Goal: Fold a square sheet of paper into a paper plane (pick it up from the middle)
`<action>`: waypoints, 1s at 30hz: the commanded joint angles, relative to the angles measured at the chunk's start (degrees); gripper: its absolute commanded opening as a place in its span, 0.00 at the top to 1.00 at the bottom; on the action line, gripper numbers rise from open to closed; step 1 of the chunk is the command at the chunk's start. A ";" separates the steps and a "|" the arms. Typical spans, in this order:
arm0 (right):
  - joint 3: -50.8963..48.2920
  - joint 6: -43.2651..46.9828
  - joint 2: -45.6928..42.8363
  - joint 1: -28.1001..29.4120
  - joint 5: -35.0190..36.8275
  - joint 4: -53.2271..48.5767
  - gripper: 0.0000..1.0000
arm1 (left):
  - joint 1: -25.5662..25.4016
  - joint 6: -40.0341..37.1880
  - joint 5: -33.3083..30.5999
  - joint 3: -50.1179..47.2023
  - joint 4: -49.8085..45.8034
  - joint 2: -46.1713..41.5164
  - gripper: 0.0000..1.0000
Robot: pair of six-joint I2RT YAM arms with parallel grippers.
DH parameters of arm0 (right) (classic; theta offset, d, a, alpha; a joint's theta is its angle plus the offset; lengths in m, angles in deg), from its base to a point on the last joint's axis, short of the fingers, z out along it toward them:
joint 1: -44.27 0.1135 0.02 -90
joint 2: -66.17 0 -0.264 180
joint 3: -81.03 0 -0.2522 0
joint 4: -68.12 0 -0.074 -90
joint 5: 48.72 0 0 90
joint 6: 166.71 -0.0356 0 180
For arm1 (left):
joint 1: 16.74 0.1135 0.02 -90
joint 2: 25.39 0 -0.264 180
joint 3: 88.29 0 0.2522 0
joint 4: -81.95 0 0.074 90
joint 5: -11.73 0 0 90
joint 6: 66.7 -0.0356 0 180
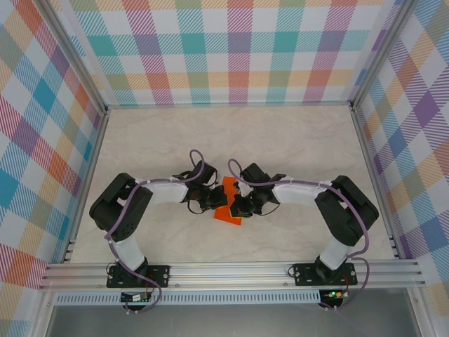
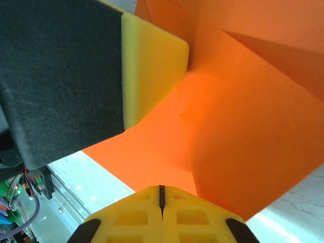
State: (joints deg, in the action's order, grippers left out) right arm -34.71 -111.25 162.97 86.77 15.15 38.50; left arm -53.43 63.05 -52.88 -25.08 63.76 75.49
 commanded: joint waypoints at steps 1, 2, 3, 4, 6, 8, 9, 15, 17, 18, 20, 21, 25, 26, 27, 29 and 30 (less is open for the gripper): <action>-0.67 -0.94 -0.05 -0.05 0.05 1.04 1.00 | -0.95 -0.05 -3.98 0.00 -3.75 1.75 1.00; -0.67 -0.73 0.19 -0.05 0.16 0.98 1.00 | -0.93 -0.15 -4.09 -0.08 -3.84 1.69 1.00; -0.67 -0.70 0.47 -0.05 0.05 0.94 1.00 | -0.94 -0.15 -4.17 -0.11 -3.84 1.60 1.00; -0.67 -0.61 0.68 -0.04 0.04 1.05 1.00 | -0.97 -0.13 -4.25 -0.14 -3.84 1.60 1.00; -0.75 -0.59 1.33 -0.04 -0.40 1.27 1.00 | -0.95 -0.04 -4.21 -0.15 -3.84 1.69 1.00; -0.75 -0.57 1.72 0.05 -0.41 1.32 1.00 | -0.98 -0.06 -4.21 -0.15 -3.84 1.67 1.00; -0.84 -0.53 1.81 0.12 -0.30 1.33 1.00 | -0.99 -0.02 -4.29 -0.14 -3.84 1.69 1.00; -1.10 -0.40 2.40 0.13 0.58 1.05 1.00 | -0.97 -0.08 -4.36 -0.17 -3.84 1.93 1.00; -1.11 -0.42 2.61 0.13 0.77 1.06 1.00 | -1.00 -0.09 -4.51 -0.15 -3.92 1.85 1.00; -1.11 -0.31 2.84 0.13 0.89 0.97 1.00 | -1.01 -0.02 -4.61 -0.24 -3.99 1.86 1.00; -1.27 -0.08 3.24 0.12 1.28 0.99 1.00 | -1.01 0.01 -4.82 -0.45 -4.01 1.86 1.00; -1.41 0.02 3.38 0.13 1.37 1.09 1.00 | -0.99 0.11 -4.91 -0.49 -4.01 1.78 1.00; -2.55 0.76 2.86 0.13 2.03 2.34 1.00 | -0.99 0.41 -5.34 -0.85 -4.01 1.61 1.00; -2.68 0.88 2.76 0.14 2.15 2.43 1.00 | -1.02 0.42 -5.43 -1.01 -4.09 1.60 1.00; -2.77 1.04 2.74 0.13 2.14 2.57 1.00 | -0.97 0.41 -5.52 -0.94 -4.10 1.60 1.00; -3.03 1.34 2.80 0.12 2.18 2.68 1.00 | -0.93 0.55 -5.76 -0.94 -4.17 1.60 1.00; -3.20 1.36 2.86 0.15 2.22 2.75 1.00 | -0.99 0.55 -5.76 -1.04 -4.19 1.60 1.00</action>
State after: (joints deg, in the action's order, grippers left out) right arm -36.81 -111.41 165.42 86.77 16.59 41.21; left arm -53.62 63.10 -53.49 -25.08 63.74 75.49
